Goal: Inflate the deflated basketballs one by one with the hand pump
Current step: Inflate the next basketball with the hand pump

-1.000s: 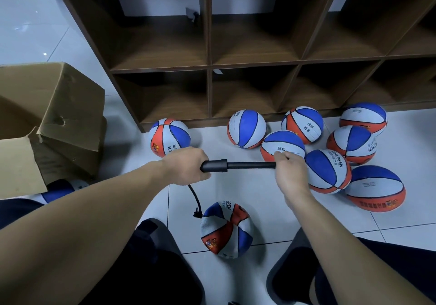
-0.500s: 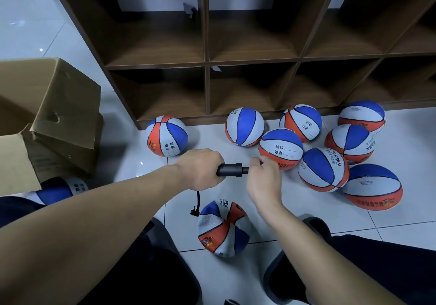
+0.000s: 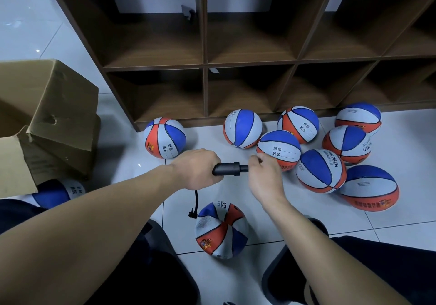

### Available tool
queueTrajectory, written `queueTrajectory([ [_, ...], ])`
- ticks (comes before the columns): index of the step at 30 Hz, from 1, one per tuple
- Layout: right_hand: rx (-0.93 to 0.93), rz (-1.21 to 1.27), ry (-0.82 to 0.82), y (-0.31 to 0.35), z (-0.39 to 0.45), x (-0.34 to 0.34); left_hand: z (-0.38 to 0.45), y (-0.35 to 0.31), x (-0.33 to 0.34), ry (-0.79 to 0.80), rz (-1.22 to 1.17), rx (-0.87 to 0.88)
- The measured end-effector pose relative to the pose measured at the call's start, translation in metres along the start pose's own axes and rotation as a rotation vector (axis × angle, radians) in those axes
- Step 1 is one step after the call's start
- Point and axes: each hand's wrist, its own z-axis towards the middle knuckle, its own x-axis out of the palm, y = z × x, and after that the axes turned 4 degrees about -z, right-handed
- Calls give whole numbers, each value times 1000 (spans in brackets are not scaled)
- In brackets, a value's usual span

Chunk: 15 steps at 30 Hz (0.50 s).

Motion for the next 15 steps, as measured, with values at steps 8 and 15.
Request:
queueTrajectory([
  [8, 138, 153, -145, -9, 24, -36, -5, 32, -7, 42, -59, -85],
  [15, 46, 65, -152, -1, 0, -10, -4, 5, -3, 9, -2, -49],
])
